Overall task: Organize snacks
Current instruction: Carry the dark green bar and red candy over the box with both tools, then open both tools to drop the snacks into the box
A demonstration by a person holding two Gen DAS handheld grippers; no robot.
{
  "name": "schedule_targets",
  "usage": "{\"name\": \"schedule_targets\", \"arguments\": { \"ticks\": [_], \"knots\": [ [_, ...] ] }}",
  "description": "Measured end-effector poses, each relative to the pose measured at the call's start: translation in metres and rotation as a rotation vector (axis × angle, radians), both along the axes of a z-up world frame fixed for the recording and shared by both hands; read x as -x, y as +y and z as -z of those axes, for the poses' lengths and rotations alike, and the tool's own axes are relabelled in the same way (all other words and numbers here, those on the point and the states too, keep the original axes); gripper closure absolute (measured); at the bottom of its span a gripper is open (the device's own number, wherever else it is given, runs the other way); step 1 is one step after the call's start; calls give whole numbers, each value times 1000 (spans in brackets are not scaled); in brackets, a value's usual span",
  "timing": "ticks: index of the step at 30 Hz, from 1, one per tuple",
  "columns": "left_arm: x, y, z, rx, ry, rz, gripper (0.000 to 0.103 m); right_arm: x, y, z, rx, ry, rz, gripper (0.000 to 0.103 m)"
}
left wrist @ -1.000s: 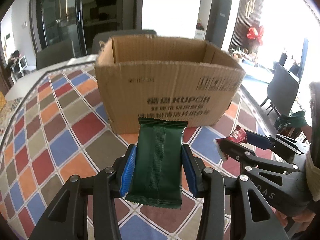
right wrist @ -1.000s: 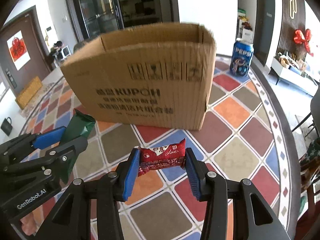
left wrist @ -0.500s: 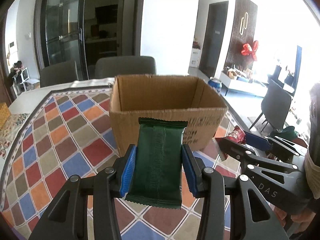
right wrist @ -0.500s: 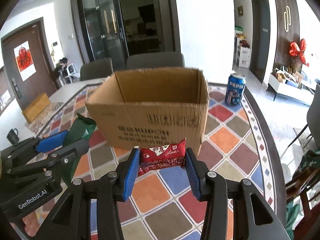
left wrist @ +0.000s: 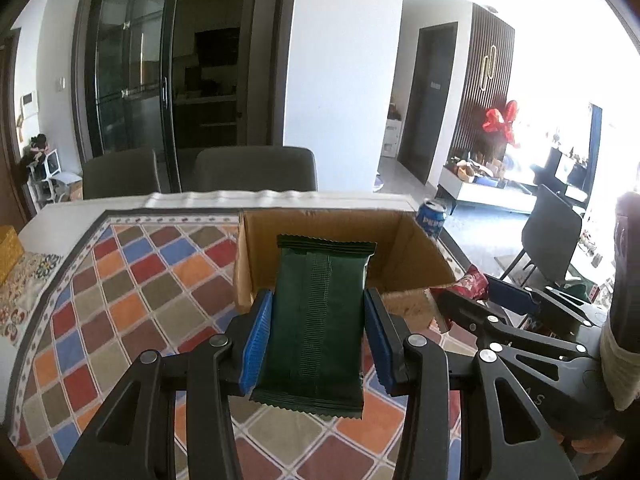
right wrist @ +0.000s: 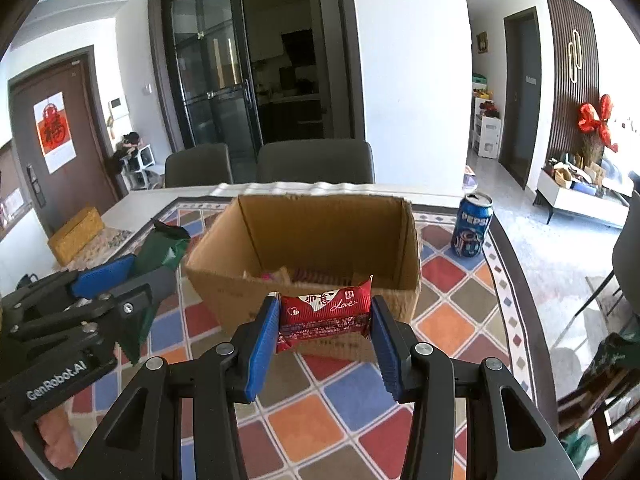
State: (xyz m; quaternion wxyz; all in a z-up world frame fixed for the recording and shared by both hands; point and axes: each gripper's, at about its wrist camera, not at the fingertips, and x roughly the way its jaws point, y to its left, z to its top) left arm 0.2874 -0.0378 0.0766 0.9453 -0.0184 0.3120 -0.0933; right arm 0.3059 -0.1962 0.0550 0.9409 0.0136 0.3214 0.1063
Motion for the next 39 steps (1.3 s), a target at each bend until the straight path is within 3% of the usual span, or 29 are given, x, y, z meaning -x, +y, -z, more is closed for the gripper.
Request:
{"name": "schedule_targets", "arguments": {
  "ticks": [11, 29, 32, 37, 39],
  "knots": [
    [-47, 1, -11, -7, 31, 32, 58, -39, 6, -20, 14, -11, 7, 57],
    [-119, -4, 17, -67, 149, 9, 57, -98, 17, -9, 100, 67, 23, 56],
    [-121, -1, 18, -69, 145, -11, 50, -103, 17, -4, 113, 83, 43, 48],
    [-111, 1, 16, -101, 116, -31, 45, -101, 14, 0, 112, 83, 68, 47],
    [-103, 2, 14, -102, 104, -38, 44, -99, 14, 0, 112, 83, 66, 41]
  ]
}}
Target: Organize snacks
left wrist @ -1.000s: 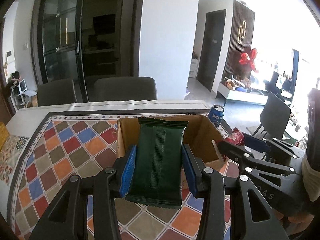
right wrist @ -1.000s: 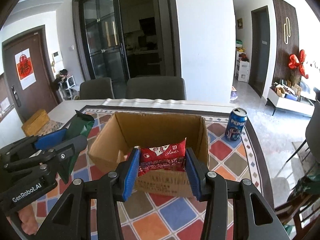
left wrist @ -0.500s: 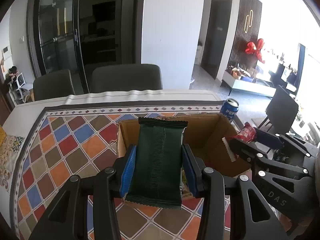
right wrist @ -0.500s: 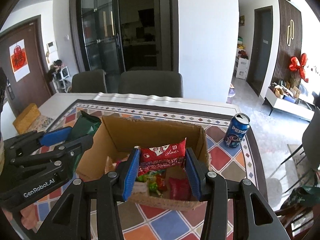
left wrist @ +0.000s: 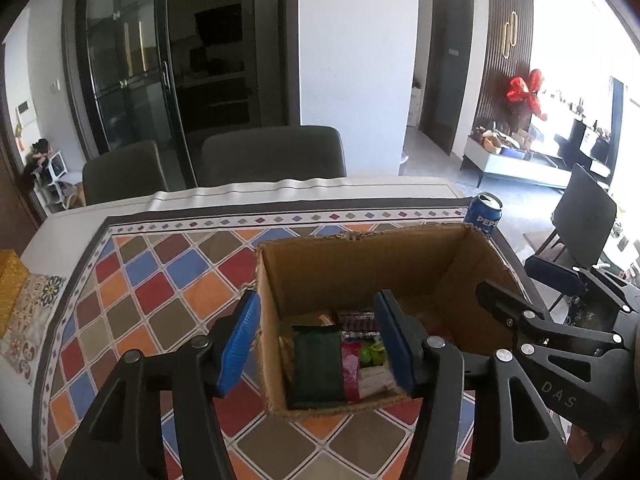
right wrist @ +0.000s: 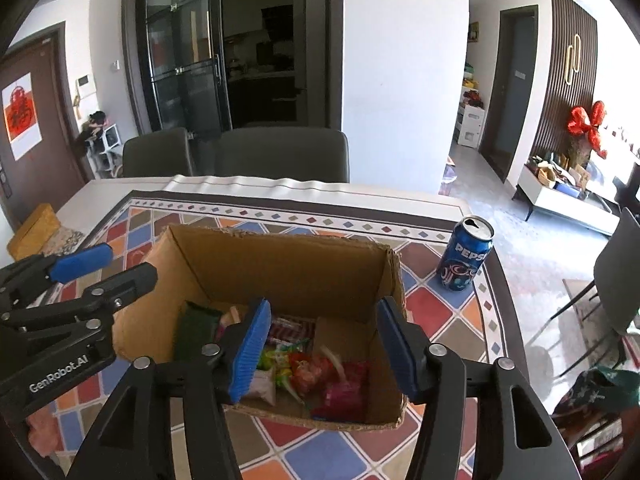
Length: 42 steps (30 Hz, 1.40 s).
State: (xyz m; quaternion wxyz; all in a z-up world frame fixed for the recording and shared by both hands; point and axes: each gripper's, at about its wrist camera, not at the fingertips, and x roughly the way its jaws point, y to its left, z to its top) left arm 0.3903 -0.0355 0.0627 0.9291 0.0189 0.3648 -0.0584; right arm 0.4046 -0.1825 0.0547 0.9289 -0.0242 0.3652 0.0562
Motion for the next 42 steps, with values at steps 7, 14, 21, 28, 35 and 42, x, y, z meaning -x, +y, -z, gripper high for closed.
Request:
{"name": "schedule_targets", "arguments": {
  "ticks": [7, 14, 21, 28, 35, 42],
  "knots": [
    [36, 1, -4, -58, -58, -9, 36, 30, -4, -3, -26, -31, 8, 40],
    [82, 6, -4, -45, -93, 6, 27, 75, -8, -10, -23, -84, 34, 32],
    [134, 6, -4, -57, -158, 0, 17, 129, -10, -14, -2, -161, 47, 25],
    [182, 3, -7, -43, -190, 18, 9, 178, -12, -9, -3, -184, 50, 22],
    [219, 2, -15, -30, -226, 26, 5, 212, -17, -5, -17, -182, 63, 22],
    [249, 3, -17, -47, -258, 15, 2, 240, -22, -6, -34, -190, 87, 21]
  ]
}}
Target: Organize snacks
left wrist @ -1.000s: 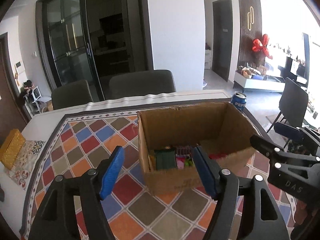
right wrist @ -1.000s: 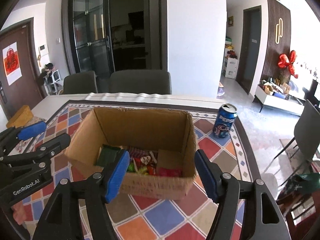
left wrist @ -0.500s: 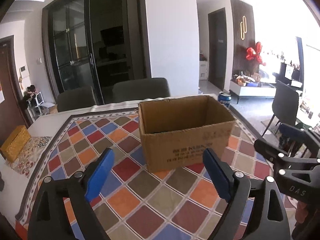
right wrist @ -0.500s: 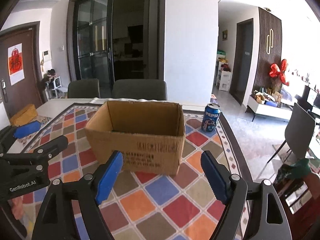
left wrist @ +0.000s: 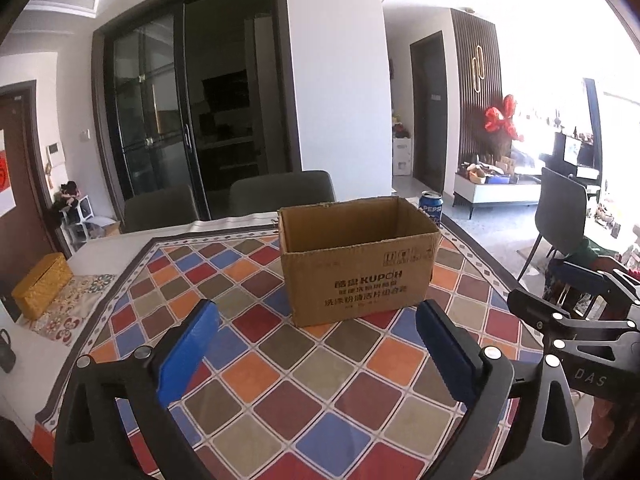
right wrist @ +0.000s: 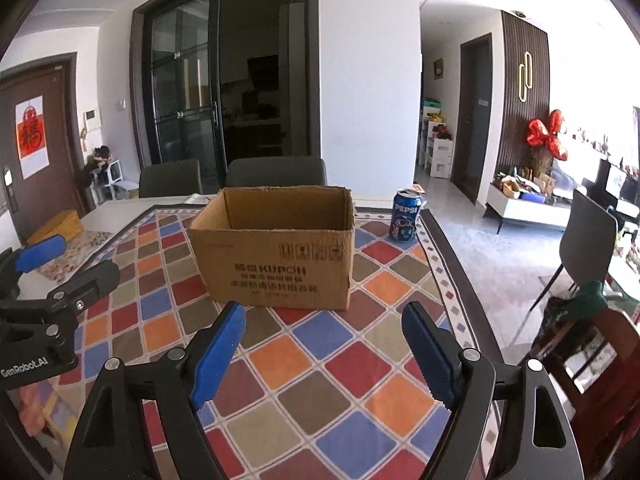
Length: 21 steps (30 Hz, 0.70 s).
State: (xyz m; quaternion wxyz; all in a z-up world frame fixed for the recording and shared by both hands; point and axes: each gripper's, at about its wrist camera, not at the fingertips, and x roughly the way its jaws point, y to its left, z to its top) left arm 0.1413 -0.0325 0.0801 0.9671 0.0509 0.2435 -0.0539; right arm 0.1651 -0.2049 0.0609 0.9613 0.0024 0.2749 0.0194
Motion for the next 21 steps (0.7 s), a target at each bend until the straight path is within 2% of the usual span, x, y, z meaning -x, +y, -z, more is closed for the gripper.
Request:
{"name": "schedule_targets", "arguments": {
  "ticks": [3, 10, 21],
  "knots": [
    [10, 2, 0, -3, -4, 1, 1, 11, -2, 2, -17, 5, 12, 18],
    [28, 9, 2, 12, 1, -14, 0, 34, 5, -3, 46, -41, 34, 18],
    [44, 17, 1, 31, 2, -27, 0, 53, 15, -10, 61, -84, 2, 15]
  ]
}}
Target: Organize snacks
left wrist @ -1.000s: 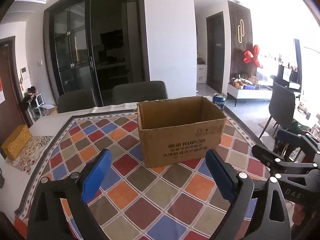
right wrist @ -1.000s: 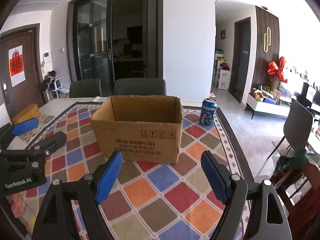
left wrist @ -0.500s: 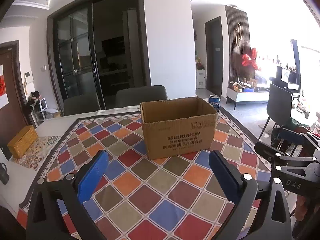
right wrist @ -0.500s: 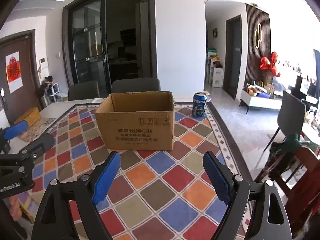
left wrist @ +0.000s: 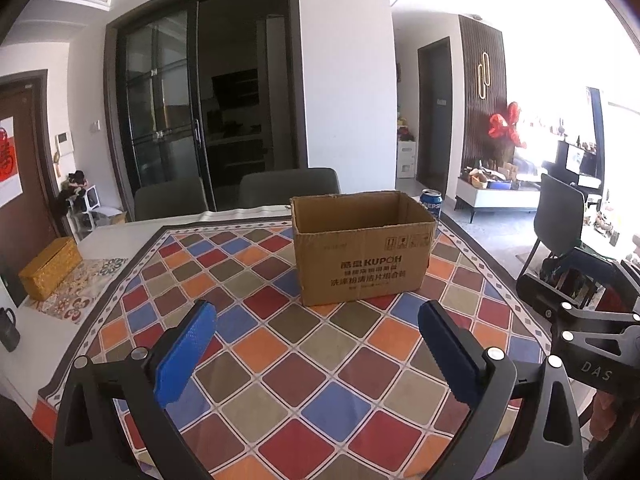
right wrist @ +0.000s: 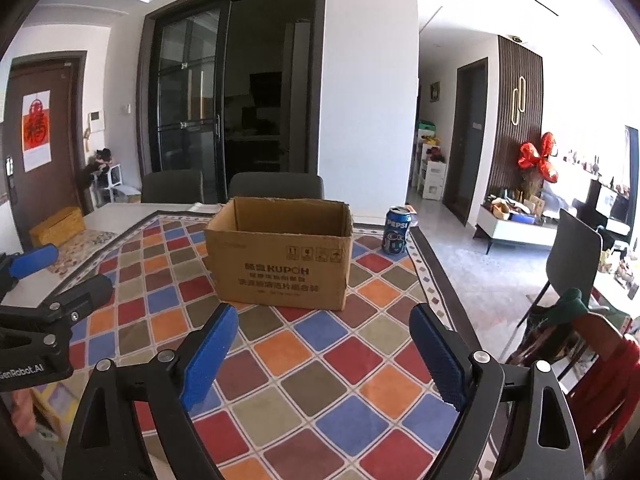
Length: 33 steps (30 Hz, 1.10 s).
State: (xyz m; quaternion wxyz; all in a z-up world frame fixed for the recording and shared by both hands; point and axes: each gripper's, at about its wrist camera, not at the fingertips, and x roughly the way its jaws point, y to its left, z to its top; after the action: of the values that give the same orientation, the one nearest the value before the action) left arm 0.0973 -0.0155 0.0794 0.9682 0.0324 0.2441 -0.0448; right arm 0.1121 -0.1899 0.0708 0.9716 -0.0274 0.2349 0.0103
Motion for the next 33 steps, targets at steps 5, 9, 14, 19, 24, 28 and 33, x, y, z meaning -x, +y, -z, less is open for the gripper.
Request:
{"name": "schedule_targets", "arguments": {
  "ticks": [5, 9, 14, 19, 24, 28, 33],
  "knots": [
    [2, 1, -2, -1, -13, -4, 0, 3, 1, -1, -3, -7, -8, 15],
    [3, 1, -3, -3, -21, -4, 0, 5, 1, -2, -8, -9, -11, 15],
    [2, 1, -3, -7, -20, -16, 0, 6, 3, -4, 2, -13, -4, 15],
    [2, 0, -3, -10, -17, -14, 0, 6, 3, -5, 3, -14, -5, 15],
    [2, 0, -4, -13, -17, -16, 0, 6, 2, -6, 4, -15, -5, 15],
    [2, -1, -4, -15, -19, -16, 0, 5, 2, -6, 0, -12, -4, 15],
    [2, -1, -4, -14, -18, -17, 0, 5, 2, -6, 3, -12, -4, 15]
  ]
}}
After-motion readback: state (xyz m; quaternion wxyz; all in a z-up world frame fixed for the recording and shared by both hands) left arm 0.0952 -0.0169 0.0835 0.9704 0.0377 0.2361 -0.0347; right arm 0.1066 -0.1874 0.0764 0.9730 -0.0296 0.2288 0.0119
